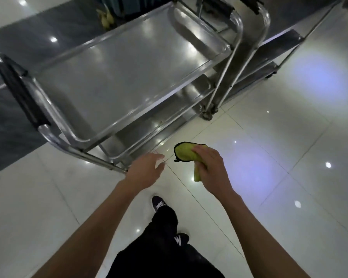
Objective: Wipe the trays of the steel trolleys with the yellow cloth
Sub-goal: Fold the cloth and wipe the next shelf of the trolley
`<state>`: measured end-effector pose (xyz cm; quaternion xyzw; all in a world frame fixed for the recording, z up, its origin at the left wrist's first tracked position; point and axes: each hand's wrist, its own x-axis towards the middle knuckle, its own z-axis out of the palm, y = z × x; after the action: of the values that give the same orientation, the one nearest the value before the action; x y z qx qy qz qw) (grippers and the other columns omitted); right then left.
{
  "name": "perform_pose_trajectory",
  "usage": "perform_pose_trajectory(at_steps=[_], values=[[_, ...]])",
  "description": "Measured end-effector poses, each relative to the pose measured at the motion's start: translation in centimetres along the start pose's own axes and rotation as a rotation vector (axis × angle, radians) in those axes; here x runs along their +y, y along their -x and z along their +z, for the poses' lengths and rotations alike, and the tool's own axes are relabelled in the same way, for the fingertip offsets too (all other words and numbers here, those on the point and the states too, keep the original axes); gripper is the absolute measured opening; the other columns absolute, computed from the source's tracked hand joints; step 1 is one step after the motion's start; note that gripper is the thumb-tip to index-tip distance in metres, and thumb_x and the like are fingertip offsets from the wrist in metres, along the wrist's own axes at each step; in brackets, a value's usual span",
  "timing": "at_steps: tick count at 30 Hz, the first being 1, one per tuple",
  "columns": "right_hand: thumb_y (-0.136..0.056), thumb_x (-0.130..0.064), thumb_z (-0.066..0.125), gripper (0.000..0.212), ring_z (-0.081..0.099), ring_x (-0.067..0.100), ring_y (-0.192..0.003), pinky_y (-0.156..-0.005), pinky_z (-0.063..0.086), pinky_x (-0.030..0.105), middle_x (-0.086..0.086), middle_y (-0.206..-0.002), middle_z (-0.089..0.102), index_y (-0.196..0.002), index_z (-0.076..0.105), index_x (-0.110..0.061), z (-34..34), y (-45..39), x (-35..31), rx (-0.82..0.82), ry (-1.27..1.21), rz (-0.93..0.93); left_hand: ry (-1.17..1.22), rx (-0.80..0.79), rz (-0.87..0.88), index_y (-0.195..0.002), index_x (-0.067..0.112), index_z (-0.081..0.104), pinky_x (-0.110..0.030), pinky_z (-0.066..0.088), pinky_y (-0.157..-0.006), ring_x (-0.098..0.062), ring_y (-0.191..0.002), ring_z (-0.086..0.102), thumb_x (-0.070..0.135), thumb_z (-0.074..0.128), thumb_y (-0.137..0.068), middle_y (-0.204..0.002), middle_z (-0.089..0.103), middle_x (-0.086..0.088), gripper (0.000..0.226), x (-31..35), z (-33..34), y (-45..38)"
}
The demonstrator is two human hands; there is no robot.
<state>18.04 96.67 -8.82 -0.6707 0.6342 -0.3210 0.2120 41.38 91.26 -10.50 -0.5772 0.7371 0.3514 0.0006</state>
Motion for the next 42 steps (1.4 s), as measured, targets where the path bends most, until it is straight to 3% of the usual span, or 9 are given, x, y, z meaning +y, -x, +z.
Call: perform_pose_trajectory(at_steps=[5, 9, 15, 21, 27, 31, 35, 38, 42], values=[[-0.087, 0.006, 0.063, 0.038, 0.055, 0.024, -0.117, -0.101, 0.046, 0.049, 0.011, -0.126, 0.066, -0.124, 0.067, -0.002, 2.2, -4.6, 1.7, -0.132, -0.029, -0.11, 0.069, 0.095, -0.154, -0.144, 0.025, 0.052, -0.035, 0.041, -0.105, -0.02, -0.129, 0.054, 0.039, 0.051, -0.101, -0.143, 0.058, 0.002, 0.045, -1.8, 0.7, -1.0], [-0.088, 0.006, 0.063, 0.038, 0.057, 0.034, -0.119, -0.101, 0.045, 0.054, 0.013, -0.129, 0.064, -0.126, 0.065, -0.001, 3.7, -6.8, 3.4, -0.243, -0.081, -0.138, 0.1, 0.129, -0.292, -0.143, 0.027, 0.052, -0.037, 0.042, -0.103, -0.022, -0.127, 0.054, 0.04, 0.051, -0.101, -0.141, 0.059, 0.0, 0.044, -2.3, 2.0, -1.2], [-0.091, 0.006, 0.061, 0.043, 0.052, 0.032, -0.125, -0.104, 0.042, 0.055, 0.009, -0.135, 0.06, -0.132, 0.06, -0.005, 6.5, -9.2, 7.8, -0.394, -0.137, -0.098, 0.067, 0.181, -0.418, -0.147, 0.027, 0.048, -0.042, 0.042, -0.106, -0.026, -0.131, 0.051, 0.037, 0.049, -0.102, -0.146, 0.054, -0.001, 0.046, -3.2, 5.5, -2.6], [-0.09, 0.004, 0.059, 0.049, 0.048, 0.022, -0.128, -0.109, 0.041, 0.048, 0.0, -0.138, 0.056, -0.135, 0.058, -0.014, 11.9, -11.4, 12.5, -0.464, -0.197, -0.082, 0.011, 0.24, -0.467, -0.148, 0.028, 0.046, -0.044, 0.042, -0.106, -0.024, -0.134, 0.047, 0.036, 0.049, -0.101, -0.149, 0.05, 0.003, 0.047, -4.8, 9.5, -5.6], [-0.091, 0.0, 0.057, 0.051, 0.049, 0.014, -0.122, -0.107, 0.042, 0.041, -0.017, -0.128, 0.053, -0.136, 0.057, -0.025, 18.9, -12.4, 15.6, -0.478, -0.238, -0.086, -0.019, 0.361, -0.481, -0.139, 0.027, 0.053, -0.044, 0.045, -0.099, -0.024, -0.125, 0.054, 0.034, 0.054, -0.096, -0.135, 0.061, 0.004, 0.043, -9.9, 12.8, -9.8], [-0.091, 0.0, 0.057, 0.05, 0.051, 0.003, -0.113, -0.101, 0.041, 0.021, -0.032, -0.115, 0.053, -0.133, 0.058, -0.027, 24.0, -13.1, 16.8, -0.441, -0.248, -0.178, -0.058, 0.445, -0.47, -0.139, 0.026, 0.055, -0.047, 0.045, -0.106, -0.022, -0.13, 0.053, 0.034, 0.056, -0.095, -0.14, 0.059, 0.002, 0.045, -14.9, 14.9, -12.1], [-0.095, -0.006, 0.06, 0.045, 0.052, 0.007, -0.116, -0.095, 0.037, 0.005, -0.023, -0.121, 0.055, -0.135, 0.057, -0.027, 28.9, -14.6, 17.5, -0.408, -0.247, -0.242, -0.104, 0.55, -0.421, -0.14, 0.023, 0.054, -0.047, 0.041, -0.11, -0.024, -0.134, 0.048, 0.034, 0.057, -0.094, -0.142, 0.056, -0.001, 0.047, -20.0, 16.6, -14.3], [-0.097, -0.015, 0.059, 0.044, 0.048, -0.007, -0.113, -0.091, 0.034, 0.001, -0.045, -0.114, 0.045, -0.134, 0.054, -0.039, 31.9, -16.0, 17.5, -0.391, -0.282, -0.261, -0.134, 0.619, -0.418, -0.139, 0.021, 0.056, -0.045, 0.039, -0.111, -0.024, -0.135, 0.046, 0.034, 0.057, -0.095, -0.142, 0.056, -0.002, 0.046, -22.7, 17.4, -15.8], [-0.095, -0.013, 0.06, 0.042, 0.056, 0.008, -0.114, -0.096, 0.045, 0.021, -0.014, -0.121, 0.06, -0.132, 0.058, -0.033, 34.9, -17.5, 16.6, -0.321, -0.334, -0.315, -0.149, 0.701, -0.456, -0.136, 0.019, 0.059, -0.047, 0.041, -0.109, -0.025, -0.135, 0.047, 0.033, 0.058, -0.096, -0.142, 0.058, -0.004, 0.043, -25.5, 17.5, -17.2]])
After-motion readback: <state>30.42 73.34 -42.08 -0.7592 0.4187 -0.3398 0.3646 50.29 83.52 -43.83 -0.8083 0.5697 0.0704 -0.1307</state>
